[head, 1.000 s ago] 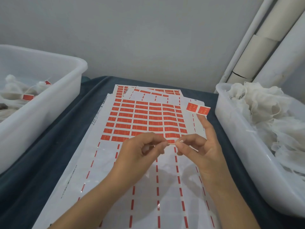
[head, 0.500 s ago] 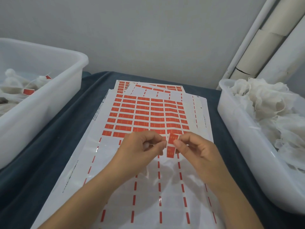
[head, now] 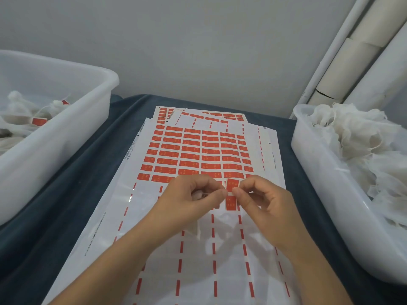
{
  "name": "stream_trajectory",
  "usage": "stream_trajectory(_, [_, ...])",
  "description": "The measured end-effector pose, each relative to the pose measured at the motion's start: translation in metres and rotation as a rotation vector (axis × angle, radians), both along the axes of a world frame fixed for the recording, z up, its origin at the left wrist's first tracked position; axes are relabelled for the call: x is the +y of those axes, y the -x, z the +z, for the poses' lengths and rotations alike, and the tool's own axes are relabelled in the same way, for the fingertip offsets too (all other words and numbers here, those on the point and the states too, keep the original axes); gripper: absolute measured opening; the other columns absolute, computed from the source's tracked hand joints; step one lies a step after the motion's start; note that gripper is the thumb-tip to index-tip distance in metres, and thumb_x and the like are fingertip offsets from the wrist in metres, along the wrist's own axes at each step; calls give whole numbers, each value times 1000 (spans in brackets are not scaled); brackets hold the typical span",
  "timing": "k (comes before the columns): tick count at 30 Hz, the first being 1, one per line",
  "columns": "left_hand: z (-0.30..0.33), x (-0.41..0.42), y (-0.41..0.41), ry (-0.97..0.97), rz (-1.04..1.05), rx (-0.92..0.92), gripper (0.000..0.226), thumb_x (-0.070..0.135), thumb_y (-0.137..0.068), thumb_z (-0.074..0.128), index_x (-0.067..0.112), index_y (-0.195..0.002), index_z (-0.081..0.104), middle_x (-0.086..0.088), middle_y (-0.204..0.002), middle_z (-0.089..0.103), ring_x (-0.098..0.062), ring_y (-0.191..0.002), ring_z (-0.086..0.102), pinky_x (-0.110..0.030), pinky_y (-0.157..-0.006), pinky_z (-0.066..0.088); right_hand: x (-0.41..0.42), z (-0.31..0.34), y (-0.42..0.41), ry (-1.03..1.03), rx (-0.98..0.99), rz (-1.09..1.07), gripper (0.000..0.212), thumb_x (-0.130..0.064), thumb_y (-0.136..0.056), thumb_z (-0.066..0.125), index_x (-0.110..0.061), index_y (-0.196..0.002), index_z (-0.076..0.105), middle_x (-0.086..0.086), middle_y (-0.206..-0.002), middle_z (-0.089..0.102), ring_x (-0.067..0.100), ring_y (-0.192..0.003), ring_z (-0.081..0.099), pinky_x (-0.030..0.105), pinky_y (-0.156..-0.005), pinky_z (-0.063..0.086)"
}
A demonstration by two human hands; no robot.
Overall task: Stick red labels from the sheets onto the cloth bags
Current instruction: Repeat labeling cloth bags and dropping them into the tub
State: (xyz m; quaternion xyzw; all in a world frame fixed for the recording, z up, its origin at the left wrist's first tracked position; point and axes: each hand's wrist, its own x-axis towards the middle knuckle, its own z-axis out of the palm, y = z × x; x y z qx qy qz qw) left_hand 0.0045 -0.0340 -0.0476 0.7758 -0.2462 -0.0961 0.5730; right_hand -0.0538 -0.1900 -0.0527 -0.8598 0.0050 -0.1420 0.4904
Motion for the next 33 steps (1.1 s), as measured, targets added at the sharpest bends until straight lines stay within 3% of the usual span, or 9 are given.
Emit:
stream_trajectory(8, [-2, 0, -2, -37, -10, -32, 20, 24, -81, 67, 34, -65, 60, 27, -60, 60, 10, -69, 57, 1, -55, 40, 0, 0, 0, 56, -6, 13, 14, -46, -71, 55, -35, -79, 56, -42, -89, 58, -15, -93, 56, -4, -74, 39])
stream_trajectory(12, [-2, -1, 1, 32, 16, 28, 18, 24, -81, 66, 29, -65, 63, 19, -60, 62, 5, -67, 59, -2, -57, 42, -2, 5, -1, -105, -7, -57, 22, -49, -70, 59, -38, -88, 62, -32, -94, 65, -10, -93, 60, 3, -74, 47])
stream_trajectory(16, [1, 1, -1, 118, 72, 199, 17, 29, -79, 66, 23, -63, 64, 15, -64, 66, 5, -69, 62, -14, -67, 43, -11, 15, -2, -311, -73, -246, 39, -57, -67, 58, -50, -104, 54, -34, -97, 64, -7, -90, 64, 14, -71, 51])
stream_trajectory(19, [5, 1, 0, 165, 69, 277, 19, 36, -73, 64, 19, -65, 65, 15, -59, 64, 7, -60, 59, -18, -66, 40, -6, 18, -1, -344, -7, -154, 32, -47, -69, 62, -39, -99, 63, -31, -95, 65, -4, -86, 65, 7, -59, 49])
stream_trajectory(23, [5, 1, 1, 185, 83, 286, 24, 44, -62, 61, 21, -67, 65, 15, -58, 63, 7, -58, 58, -17, -64, 39, 6, 14, -1, -343, 110, -13, 27, -38, -66, 64, -32, -92, 65, -32, -89, 66, -3, -82, 65, 5, -58, 46])
stream_trajectory(33, [2, -1, 2, 161, 60, 252, 24, 44, -63, 61, 20, -68, 65, 17, -62, 65, 9, -66, 59, -11, -64, 40, 4, 10, 1, -371, 58, -62, 18, -36, -68, 63, -26, -82, 66, -23, -81, 70, 4, -78, 67, 5, -57, 46])
